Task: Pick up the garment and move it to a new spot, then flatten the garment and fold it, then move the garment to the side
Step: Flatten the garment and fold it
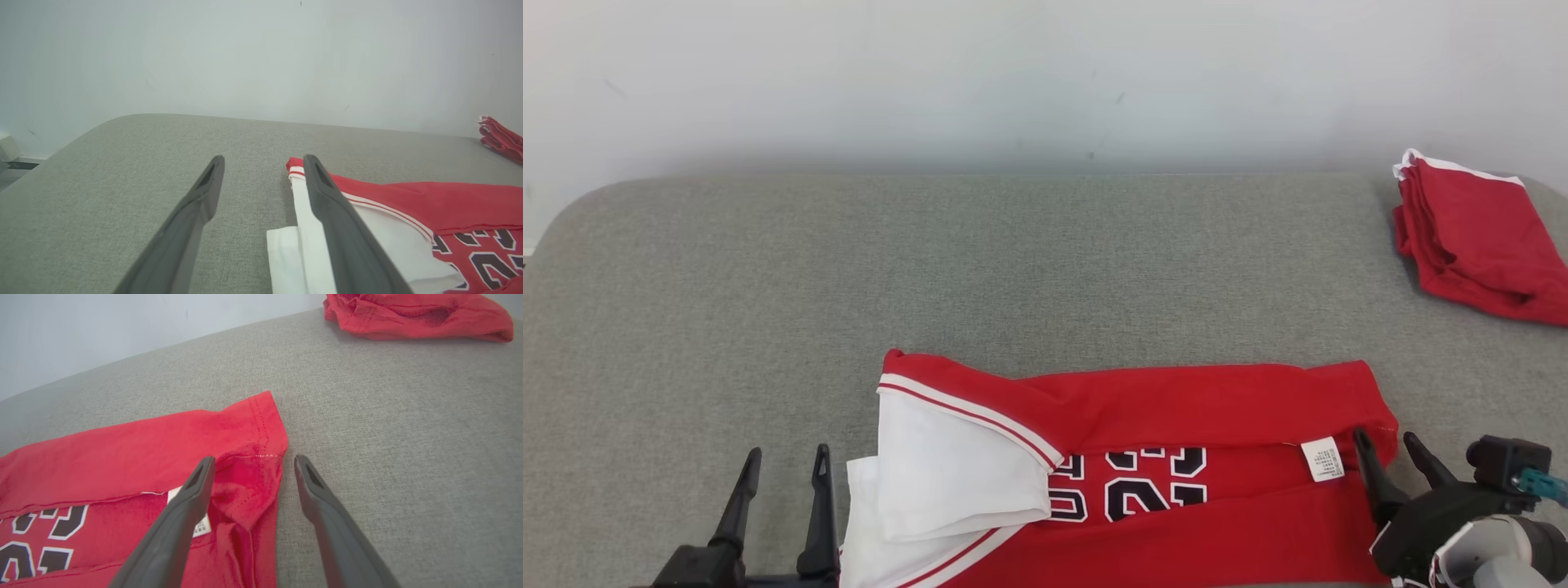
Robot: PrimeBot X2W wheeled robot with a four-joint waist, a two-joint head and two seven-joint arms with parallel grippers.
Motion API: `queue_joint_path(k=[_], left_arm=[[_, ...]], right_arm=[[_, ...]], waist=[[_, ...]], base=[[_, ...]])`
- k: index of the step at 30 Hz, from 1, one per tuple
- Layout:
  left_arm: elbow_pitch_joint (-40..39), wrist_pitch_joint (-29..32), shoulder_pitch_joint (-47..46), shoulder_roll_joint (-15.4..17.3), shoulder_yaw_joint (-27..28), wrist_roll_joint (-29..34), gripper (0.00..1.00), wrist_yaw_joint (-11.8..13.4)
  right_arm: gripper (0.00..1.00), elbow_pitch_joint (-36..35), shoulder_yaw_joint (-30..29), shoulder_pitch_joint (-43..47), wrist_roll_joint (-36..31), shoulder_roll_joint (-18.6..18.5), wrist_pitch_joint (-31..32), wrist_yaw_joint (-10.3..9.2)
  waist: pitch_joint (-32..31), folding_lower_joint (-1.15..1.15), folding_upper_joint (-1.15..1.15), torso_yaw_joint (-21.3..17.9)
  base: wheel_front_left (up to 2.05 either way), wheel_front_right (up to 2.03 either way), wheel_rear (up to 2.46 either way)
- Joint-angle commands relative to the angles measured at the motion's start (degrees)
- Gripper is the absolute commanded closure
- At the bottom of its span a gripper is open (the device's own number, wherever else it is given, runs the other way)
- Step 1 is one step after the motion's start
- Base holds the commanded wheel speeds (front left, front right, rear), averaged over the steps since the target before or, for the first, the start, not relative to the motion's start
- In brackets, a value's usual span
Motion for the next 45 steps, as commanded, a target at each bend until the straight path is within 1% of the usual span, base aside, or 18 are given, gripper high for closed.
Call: queue_joint_path(k=[1, 7, 10, 13, 14, 15, 16, 19, 22, 31, 35, 39, 43, 44, 45], left_arm=[[-0.29, -0.11, 0.77, -0.28, 0.39, 0.91, 0.00, -0.08], [-0.06, -0.12, 2.94, -5.16, 5.98, 6.55, 0.00, -3.13], [0.80, -0.12, 3.39, -6.66, 8.16, 8.40, 0.00, -5.07], [1.48, -0.12, 3.84, -8.12, 10.60, 10.74, 0.00, -6.84], [1.68, -0.12, 4.04, -8.47, 11.00, 11.07, 0.00, -7.03], [1.90, -0.12, 4.18, -8.76, 11.46, 11.34, 0.00, -7.50], [2.03, -0.12, 4.15, -8.97, 11.80, 11.77, 0.00, -7.60], [2.41, -0.12, 4.12, -9.54, 12.56, 12.77, 0.00, -8.34], [2.86, -0.12, 4.13, -9.97, 12.84, 13.62, 0.00, -8.94], [3.63, -0.12, 4.36, -10.43, 13.38, 14.61, 0.00, -9.95], [3.76, -0.12, 4.49, -10.49, 13.75, 14.82, 0.00, -9.98], [3.84, -0.12, 5.18, -10.51, 14.16, 14.50, 0.00, -9.87], [4.03, -0.12, 5.66, -10.51, 13.66, 13.85, 0.00, -9.60], [4.03, -0.12, 5.66, -10.51, 13.66, 13.85, 0.00, -9.60], [4.06, -0.12, 5.59, -10.51, 13.58, 13.83, 0.00, -9.56]], right_arm=[[0.00, 0.16, -0.13, -0.93, -0.31, 0.31, 0.21, -0.01], [0.00, 6.63, -1.48, -3.47, -2.77, 2.03, 3.57, -0.02], [0.00, 9.03, -1.68, -4.17, -3.64, 2.68, 4.32, -0.01], [0.00, 10.68, -0.53, -3.60, -3.25, 3.57, 5.39, -0.01], [0.55, 10.69, -0.13, -3.54, -3.04, 3.82, 5.54, -0.01], [0.93, 10.51, 0.18, -3.57, -2.84, 3.99, 5.31, -0.01], [1.00, 10.41, 0.41, -3.62, -2.68, 4.04, 5.14, -0.01], [1.00, 10.51, 0.88, -3.81, -1.99, 3.85, 4.90, -0.01], [1.00, 10.95, 0.41, -4.14, -1.38, 2.67, 4.14, -0.02], [1.00, 13.42, -3.69, -4.52, -1.71, -4.20, 1.18, -0.11], [1.00, 12.93, -5.41, -4.34, -1.46, -6.76, 0.52, -0.10], [1.00, 9.48, -4.64, -3.87, -2.08, -7.16, 0.54, -0.09], [1.00, 3.46, -3.36, -3.08, -2.55, -5.51, 1.50, -0.09], [1.00, 3.46, -3.36, -3.08, -2.55, -5.51, 1.50, -0.09], [1.00, 1.59, -3.06, -2.80, -2.64, -5.00, 1.83, -0.08]], waist=[[-0.08, 0.01, 0.00, 0.14], [-0.20, 0.01, 0.00, 1.48], [-0.27, 0.01, 0.00, 2.08], [-0.32, 0.01, 0.00, 2.36], [-0.30, 0.01, 0.00, 2.34], [-0.27, 0.01, 0.00, 2.31], [-0.24, 0.01, 0.00, 2.28], [-0.24, 0.01, 0.00, 2.17], [-0.37, 0.01, 0.00, 2.12], [-1.02, 0.01, 0.00, 1.89], [-1.48, 0.01, 0.00, 1.23], [-1.93, 0.01, 0.00, -0.04], [-2.52, 0.01, 0.00, -1.32], [-2.52, 0.01, 0.00, -1.32], [-2.62, 0.01, 0.00, -1.53]], base=[[0.00, 0.00, 0.00], [0.00, 0.00, 0.00], [0.00, 0.00, 0.00], [0.00, 0.00, 0.00], [0.00, 0.00, 0.00], [0.00, 0.00, 0.00], [0.00, 0.00, 0.00], [0.00, 0.00, 0.00], [0.00, 0.00, 0.00], [0.00, 0.00, 0.00], [0.00, 0.00, 0.00], [0.00, 0.00, 0.00], [0.00, 0.00, 0.00], [0.00, 0.00, 0.00], [0.00, 0.00, 0.00]])
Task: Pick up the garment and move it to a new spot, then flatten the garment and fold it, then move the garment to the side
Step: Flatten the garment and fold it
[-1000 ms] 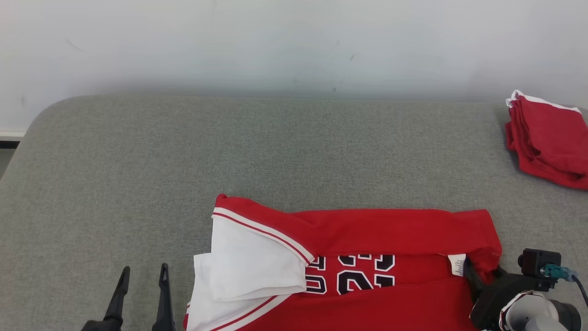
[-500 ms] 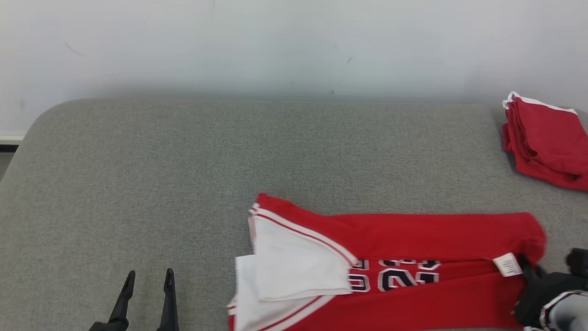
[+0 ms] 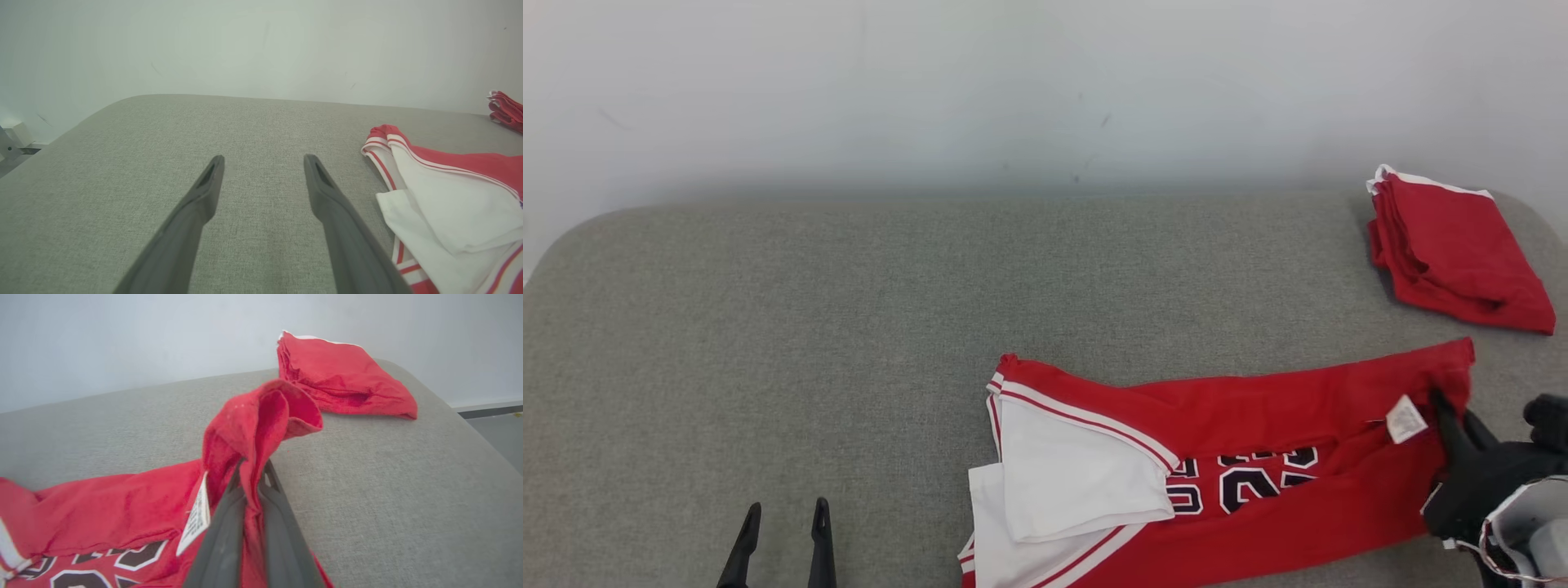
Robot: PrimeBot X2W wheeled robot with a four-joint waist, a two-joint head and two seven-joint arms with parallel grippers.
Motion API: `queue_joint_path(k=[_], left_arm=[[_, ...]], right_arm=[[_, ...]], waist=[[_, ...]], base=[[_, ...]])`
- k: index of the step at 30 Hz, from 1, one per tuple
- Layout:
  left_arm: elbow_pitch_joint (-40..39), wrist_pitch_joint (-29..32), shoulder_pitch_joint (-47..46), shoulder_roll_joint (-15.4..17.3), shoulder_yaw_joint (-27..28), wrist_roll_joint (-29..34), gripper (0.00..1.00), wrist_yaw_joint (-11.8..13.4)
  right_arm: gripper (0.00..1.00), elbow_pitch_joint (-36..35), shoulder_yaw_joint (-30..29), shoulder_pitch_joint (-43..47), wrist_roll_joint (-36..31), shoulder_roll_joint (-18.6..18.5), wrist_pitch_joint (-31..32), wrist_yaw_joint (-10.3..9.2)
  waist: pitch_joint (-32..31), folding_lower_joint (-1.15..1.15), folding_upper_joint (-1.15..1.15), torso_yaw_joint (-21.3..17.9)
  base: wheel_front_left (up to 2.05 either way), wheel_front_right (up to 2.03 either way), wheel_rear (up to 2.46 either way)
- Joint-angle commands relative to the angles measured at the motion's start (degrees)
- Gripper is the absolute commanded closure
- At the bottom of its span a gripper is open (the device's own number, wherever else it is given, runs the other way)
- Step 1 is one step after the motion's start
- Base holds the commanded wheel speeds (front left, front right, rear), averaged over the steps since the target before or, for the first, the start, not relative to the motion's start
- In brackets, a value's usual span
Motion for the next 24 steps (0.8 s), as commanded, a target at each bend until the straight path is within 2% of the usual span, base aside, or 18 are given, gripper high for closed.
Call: queue_joint_path(k=[1, 9, 13, 17, 24], left_arm=[[0.12, -0.12, 0.32, -0.09, -0.12, -0.44, 0.00, 0.09], [0.56, -0.12, -0.66, -0.10, -0.24, -0.84, 0.00, 0.49], [1.08, -0.12, -0.96, -0.09, -0.94, -1.14, 0.00, 0.61], [1.73, -0.12, -1.38, -0.10, -1.75, -1.62, 0.00, 0.92], [2.89, -0.12, -2.83, -0.10, -3.72, -2.37, 0.00, 1.00]], right_arm=[[1.00, -1.53, 0.44, 0.80, -0.15, 0.90, 0.41, -0.18], [1.00, -18.82, 4.47, 3.31, -0.92, 7.85, 6.61, -0.17], [1.00, -24.04, 6.81, 3.15, -1.97, 12.71, 9.48, -0.17], [1.00, -25.39, 9.21, 2.35, -3.17, 17.51, 11.33, -0.17], [1.00, -22.68, 12.12, 1.30, -6.12, 22.22, 12.06, -0.17]], waist=[[-0.46, 0.00, 0.00, -0.61], [-0.51, 0.00, 0.00, -1.17], [-0.37, 0.00, 0.00, -0.39], [-0.23, 0.00, 0.00, 1.08], [0.37, 0.00, 0.00, 4.88]], base=[[0.00, 0.00, 0.00], [0.00, 0.00, 0.00], [0.00, 0.00, 0.00], [0.00, 0.00, 0.00], [0.00, 0.00, 0.00]])
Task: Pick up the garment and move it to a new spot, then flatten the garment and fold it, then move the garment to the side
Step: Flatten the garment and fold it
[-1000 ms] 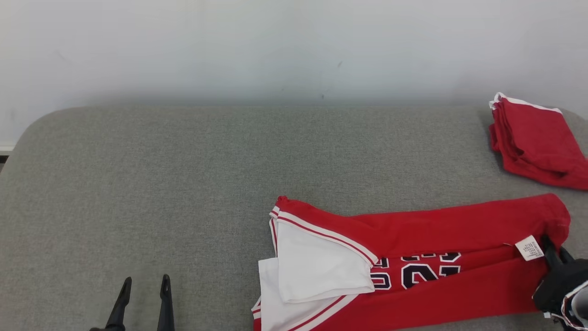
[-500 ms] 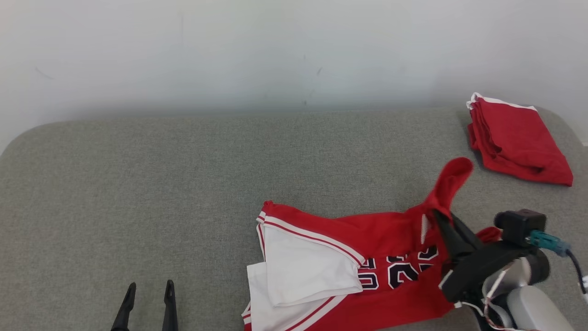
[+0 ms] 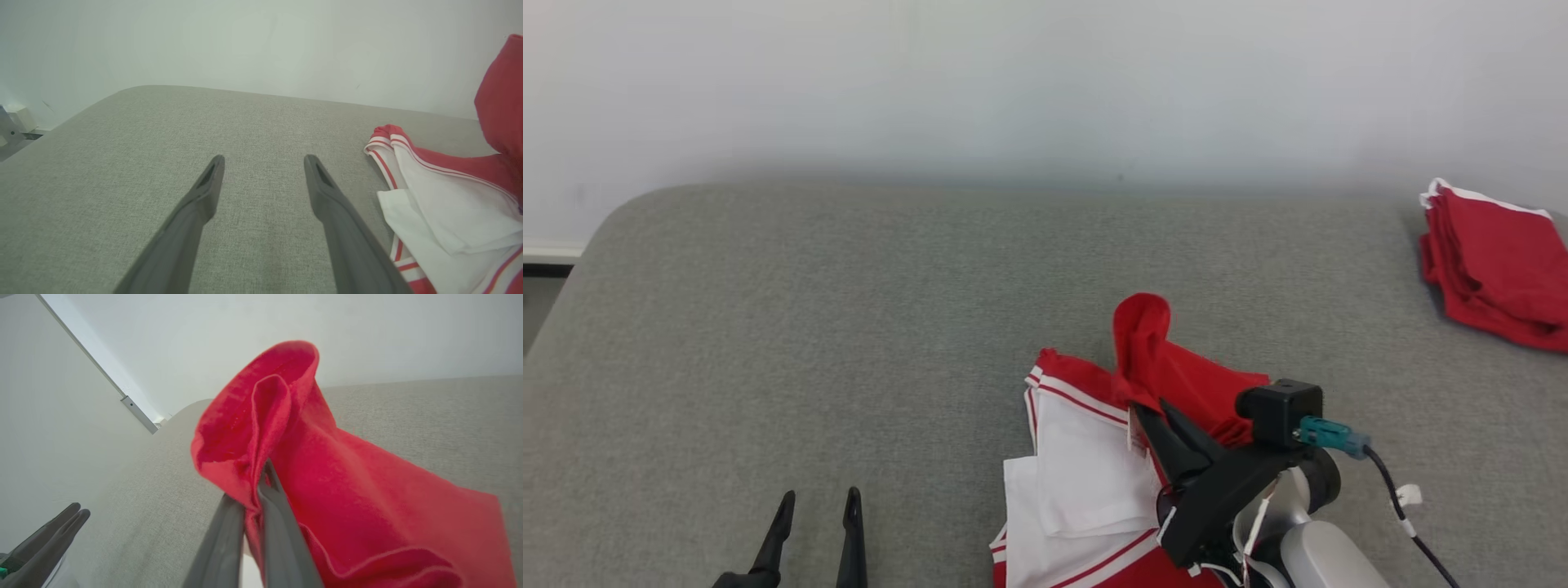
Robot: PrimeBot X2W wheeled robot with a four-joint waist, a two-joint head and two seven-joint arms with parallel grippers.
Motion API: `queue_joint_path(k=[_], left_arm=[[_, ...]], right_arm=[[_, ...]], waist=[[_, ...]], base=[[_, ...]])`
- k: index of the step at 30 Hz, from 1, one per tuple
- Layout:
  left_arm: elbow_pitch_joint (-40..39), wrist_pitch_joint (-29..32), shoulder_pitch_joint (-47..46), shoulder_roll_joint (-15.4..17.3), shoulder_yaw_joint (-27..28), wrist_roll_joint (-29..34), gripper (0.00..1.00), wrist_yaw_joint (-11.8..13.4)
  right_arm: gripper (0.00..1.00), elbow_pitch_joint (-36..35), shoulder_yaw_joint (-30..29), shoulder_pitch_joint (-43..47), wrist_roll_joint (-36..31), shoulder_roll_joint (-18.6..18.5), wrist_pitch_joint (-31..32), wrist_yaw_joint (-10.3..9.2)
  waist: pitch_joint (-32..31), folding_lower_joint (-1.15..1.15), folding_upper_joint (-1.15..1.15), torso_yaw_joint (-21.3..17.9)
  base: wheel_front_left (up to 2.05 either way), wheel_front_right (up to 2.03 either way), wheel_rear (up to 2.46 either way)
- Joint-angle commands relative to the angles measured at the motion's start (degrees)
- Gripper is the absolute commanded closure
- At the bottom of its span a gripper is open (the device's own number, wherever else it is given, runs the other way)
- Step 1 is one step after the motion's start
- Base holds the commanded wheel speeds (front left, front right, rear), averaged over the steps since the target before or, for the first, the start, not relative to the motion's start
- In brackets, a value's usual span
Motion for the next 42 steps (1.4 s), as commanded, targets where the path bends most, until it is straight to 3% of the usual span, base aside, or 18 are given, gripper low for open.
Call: queue_joint_path(k=[1, 16, 17, 18, 19, 20, 28, 39, 40, 41, 42], left_arm=[[0.29, -0.12, -0.69, -0.08, -0.42, -0.28, 0.00, 0.15], [2.21, -0.12, -3.19, -0.09, -3.32, -2.33, 0.00, 0.48], [2.31, -0.12, -3.34, -0.09, -3.42, -2.39, 0.00, 0.48], [2.40, -0.12, -3.36, -0.09, -3.39, -2.39, 0.00, 0.49], [2.40, -0.12, -3.36, -0.09, -3.39, -2.39, 0.00, 0.49], [2.47, -0.12, -3.36, -0.08, -3.37, -2.36, 0.00, 0.52], [1.98, -0.12, -2.46, -0.09, -1.79, -1.19, 0.00, 0.78], [-0.62, -0.12, -0.78, -0.09, 1.42, 0.82, 0.00, 0.71], [-0.81, -0.12, -0.66, -0.08, 1.58, 1.02, 0.00, 0.74], [-1.03, -0.12, -0.52, -0.08, 1.68, 1.19, 0.00, 0.78], [-1.21, -0.12, -0.38, -0.08, 1.80, 1.24, 0.00, 0.80]], right_arm=[[1.00, 0.82, 0.03, -0.42, -0.47, 0.41, 0.07, -0.16], [0.98, 15.20, 3.13, -5.50, -0.04, 2.28, -3.92, -0.16], [0.58, 16.01, 3.53, -5.90, 0.46, 2.29, -4.54, -0.16], [0.26, 16.70, 4.17, -6.10, 0.89, 2.31, -5.05, -0.16], [0.26, 16.70, 4.17, -6.10, 0.89, 2.31, -5.05, -0.16], [0.00, 17.01, 4.50, -6.45, 1.66, 2.32, -5.96, -0.16], [0.00, 15.94, 2.91, -9.39, 1.41, 2.20, -12.74, -0.16], [0.00, 8.30, -8.06, -2.86, -0.60, -4.81, -18.23, -0.16], [0.05, 8.21, -8.74, -2.01, -0.81, -5.23, -18.37, -0.16], [0.25, 8.28, -9.32, -1.11, -1.21, -5.68, -18.51, -0.16], [0.62, 8.39, -9.57, -0.34, -1.56, -6.07, -18.74, -0.16]], waist=[[0.61, 0.00, 0.00, 1.77], [2.68, 0.00, 0.00, 6.04], [2.66, 0.00, 0.00, 6.18], [2.62, 0.00, 0.00, 6.24], [2.62, 0.00, 0.00, 6.24], [2.59, 0.00, 0.00, 6.27], [1.65, 0.00, 0.00, 4.79], [0.74, 0.00, 0.00, 2.83], [0.66, 0.00, 0.00, 2.79], [0.61, 0.00, 0.00, 2.78], [0.56, 0.00, 0.00, 2.78]], base=[[0.00, 0.00, 0.00], [0.00, 0.00, 0.00], [0.00, 0.00, 0.00], [0.00, 0.00, 0.00], [0.00, 0.00, 0.00], [0.00, 0.00, 0.00], [0.00, 0.00, 0.00], [0.00, 0.00, 0.00], [0.00, 0.00, 0.00], [0.00, 0.00, 0.00], [0.00, 0.00, 0.00]])
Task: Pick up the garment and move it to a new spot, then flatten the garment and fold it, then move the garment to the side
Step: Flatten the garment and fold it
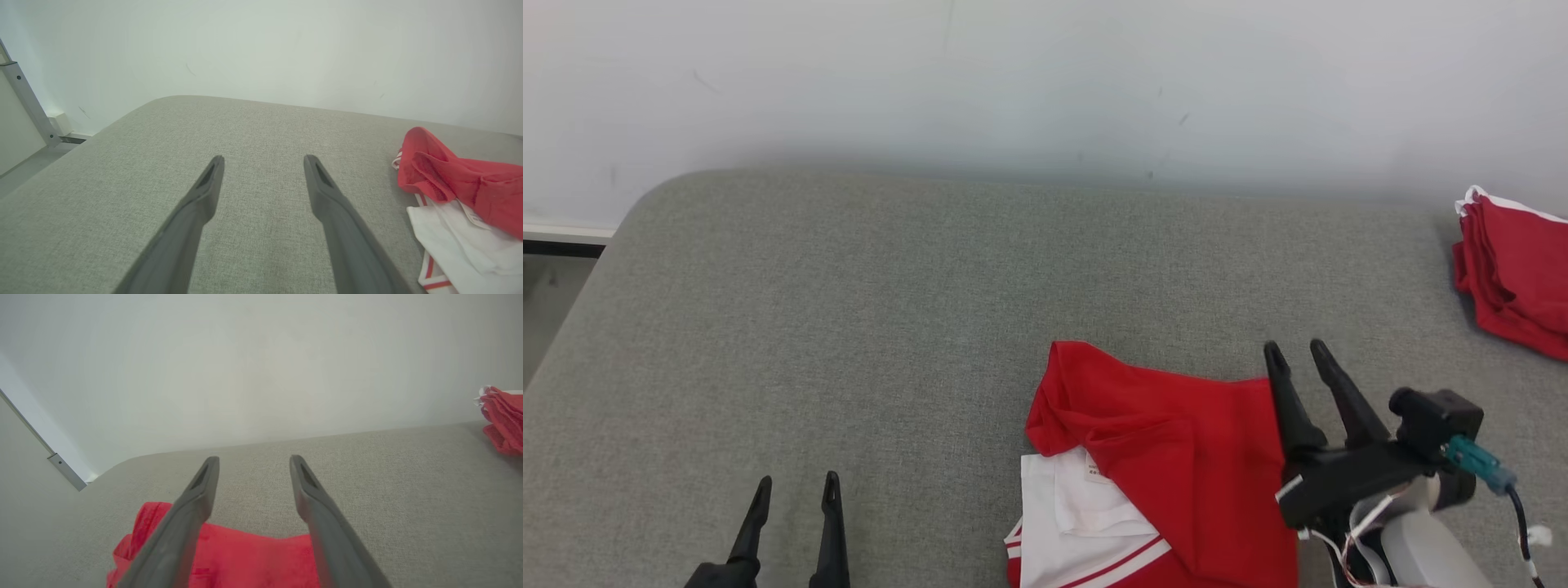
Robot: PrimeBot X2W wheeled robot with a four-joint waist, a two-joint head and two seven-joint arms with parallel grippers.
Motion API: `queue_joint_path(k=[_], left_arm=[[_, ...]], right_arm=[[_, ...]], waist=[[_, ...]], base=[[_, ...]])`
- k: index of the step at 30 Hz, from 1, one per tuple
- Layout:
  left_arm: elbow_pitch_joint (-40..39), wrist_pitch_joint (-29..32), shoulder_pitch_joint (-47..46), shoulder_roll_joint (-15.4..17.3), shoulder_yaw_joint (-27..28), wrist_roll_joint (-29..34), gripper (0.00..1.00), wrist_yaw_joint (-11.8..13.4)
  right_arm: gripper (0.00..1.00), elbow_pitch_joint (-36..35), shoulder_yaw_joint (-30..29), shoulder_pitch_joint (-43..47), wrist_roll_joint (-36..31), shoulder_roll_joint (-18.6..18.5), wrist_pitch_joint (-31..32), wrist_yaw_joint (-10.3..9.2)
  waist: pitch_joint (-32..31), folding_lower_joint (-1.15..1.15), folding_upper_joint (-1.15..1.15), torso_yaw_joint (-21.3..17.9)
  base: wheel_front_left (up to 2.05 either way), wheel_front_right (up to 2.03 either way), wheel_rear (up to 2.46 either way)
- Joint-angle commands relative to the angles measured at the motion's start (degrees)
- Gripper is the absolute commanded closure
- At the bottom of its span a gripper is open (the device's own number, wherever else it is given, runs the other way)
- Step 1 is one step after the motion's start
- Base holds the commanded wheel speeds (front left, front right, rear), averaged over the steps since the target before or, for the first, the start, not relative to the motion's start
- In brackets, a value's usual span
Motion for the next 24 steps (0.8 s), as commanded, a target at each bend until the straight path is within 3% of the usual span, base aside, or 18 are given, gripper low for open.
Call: queue_joint_path(k=[1, 9, 24], left_arm=[[-0.42, -0.12, 0.73, -0.06, 0.29, 0.59, 0.00, 0.05], [-0.60, -0.12, 1.19, -0.07, 0.41, 0.76, 0.00, -0.14], [-0.30, -0.12, 1.63, -0.06, -0.39, 1.57, 0.00, -0.69]], right_arm=[[1.00, 0.26, -0.06, 1.66, -1.31, -0.76, -0.42, -0.16], [1.00, 5.31, 2.34, 4.29, -5.17, -0.60, -2.01, -0.16], [1.00, 21.51, 7.50, 0.79, -5.47, 1.64, -4.38, -0.16]], waist=[[-0.09, 0.01, 0.00, 0.01], [-0.62, 0.01, 0.00, 0.68], [-1.47, 0.01, 0.00, 3.33]], base=[[0.00, 0.00, 0.00], [0.00, 0.00, 0.00], [0.00, 0.00, 0.00]])
